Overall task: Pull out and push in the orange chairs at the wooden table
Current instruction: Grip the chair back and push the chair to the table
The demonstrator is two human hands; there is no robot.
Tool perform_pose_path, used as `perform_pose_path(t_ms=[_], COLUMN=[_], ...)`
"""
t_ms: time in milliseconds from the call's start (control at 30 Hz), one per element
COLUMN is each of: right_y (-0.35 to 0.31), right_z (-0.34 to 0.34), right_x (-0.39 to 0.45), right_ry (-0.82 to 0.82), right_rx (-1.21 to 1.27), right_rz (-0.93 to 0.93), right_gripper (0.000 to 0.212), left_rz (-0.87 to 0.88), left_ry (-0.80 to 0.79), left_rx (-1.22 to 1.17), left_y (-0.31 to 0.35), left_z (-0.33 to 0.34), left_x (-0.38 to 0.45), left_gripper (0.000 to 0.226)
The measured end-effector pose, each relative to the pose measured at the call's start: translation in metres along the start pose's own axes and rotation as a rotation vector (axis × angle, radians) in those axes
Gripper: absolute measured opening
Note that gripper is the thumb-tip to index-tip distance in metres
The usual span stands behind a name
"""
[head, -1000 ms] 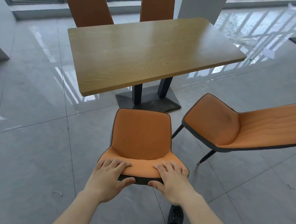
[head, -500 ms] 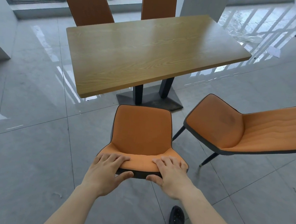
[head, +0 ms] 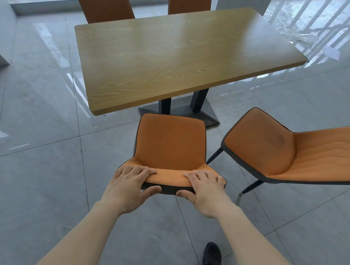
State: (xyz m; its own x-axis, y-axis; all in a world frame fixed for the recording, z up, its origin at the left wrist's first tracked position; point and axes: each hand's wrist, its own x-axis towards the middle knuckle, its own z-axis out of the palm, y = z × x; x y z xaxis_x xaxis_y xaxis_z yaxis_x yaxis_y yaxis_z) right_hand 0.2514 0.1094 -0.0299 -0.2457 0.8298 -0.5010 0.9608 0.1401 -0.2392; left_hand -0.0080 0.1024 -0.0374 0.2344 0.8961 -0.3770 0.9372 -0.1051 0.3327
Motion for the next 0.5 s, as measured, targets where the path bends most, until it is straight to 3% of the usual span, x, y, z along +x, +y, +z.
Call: perform_pose_path(t_ms=[500], right_y=[0.021], right_z=[-0.032], right_x=[0.034], right_ry=[-0.028], right_rx=[-0.038], right_rz=[0.009], right_gripper=[0.069], left_rz=[0.018], left_ry=[0.030], left_rx=[-0.024], left_y=[0.007], left_z=[-0.004], left_x=[0.043], left_gripper=[0.077])
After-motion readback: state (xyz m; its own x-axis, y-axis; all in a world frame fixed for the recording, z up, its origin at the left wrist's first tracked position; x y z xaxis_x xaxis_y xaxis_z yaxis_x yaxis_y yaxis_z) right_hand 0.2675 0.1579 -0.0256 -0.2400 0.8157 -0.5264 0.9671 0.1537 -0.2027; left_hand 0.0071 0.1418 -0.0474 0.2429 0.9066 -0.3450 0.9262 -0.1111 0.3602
